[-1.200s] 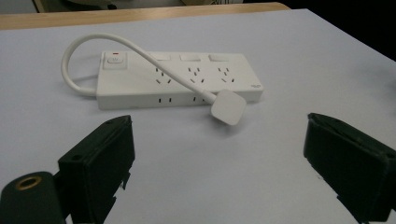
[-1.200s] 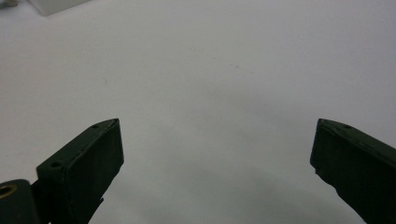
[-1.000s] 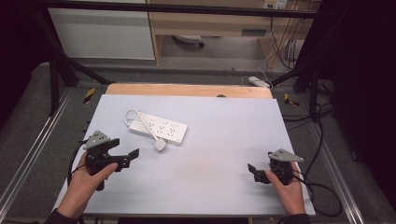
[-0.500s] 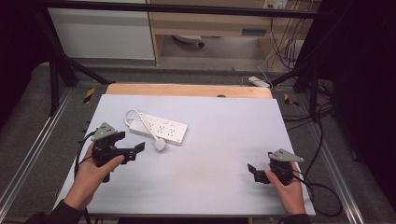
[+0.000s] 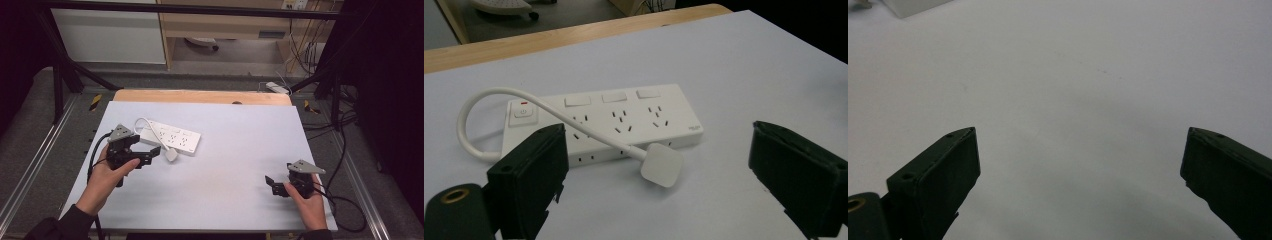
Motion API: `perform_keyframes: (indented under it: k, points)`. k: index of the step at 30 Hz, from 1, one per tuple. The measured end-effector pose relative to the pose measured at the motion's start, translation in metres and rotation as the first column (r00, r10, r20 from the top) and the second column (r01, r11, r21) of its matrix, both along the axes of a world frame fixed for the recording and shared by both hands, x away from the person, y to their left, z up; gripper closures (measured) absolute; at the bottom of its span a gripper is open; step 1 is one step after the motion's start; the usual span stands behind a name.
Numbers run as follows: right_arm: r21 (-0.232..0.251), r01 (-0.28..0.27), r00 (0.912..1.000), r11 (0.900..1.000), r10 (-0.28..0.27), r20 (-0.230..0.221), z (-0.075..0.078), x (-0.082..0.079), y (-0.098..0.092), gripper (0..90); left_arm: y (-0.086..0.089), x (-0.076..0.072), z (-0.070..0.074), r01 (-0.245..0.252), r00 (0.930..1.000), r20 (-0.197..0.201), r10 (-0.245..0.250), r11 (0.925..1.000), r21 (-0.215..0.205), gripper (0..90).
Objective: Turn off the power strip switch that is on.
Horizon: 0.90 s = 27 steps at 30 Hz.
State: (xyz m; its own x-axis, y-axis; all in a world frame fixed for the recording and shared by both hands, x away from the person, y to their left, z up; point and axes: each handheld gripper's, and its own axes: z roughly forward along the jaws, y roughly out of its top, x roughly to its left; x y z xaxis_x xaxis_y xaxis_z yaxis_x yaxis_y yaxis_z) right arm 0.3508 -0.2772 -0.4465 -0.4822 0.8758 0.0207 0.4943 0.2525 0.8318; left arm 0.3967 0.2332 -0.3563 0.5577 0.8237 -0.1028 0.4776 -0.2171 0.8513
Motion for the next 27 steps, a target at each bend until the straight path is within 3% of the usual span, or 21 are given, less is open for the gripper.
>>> perform_keyframes:
  k: [8,27]
  points:
    - [0.003,-0.003,1.0000,1.000,0.003,0.001,0.000,0.000,0.000,3.0,-0.005,0.017,0.001,-0.003,1.0000,0.000,0.003,0.9998,0.019,9.3]
    - [0.008,-0.013,0.9999,1.000,0.013,0.002,0.000,-0.001,0.000,3.0,-0.010,0.048,0.003,-0.037,0.9991,0.018,0.037,0.9993,0.001,11.2]
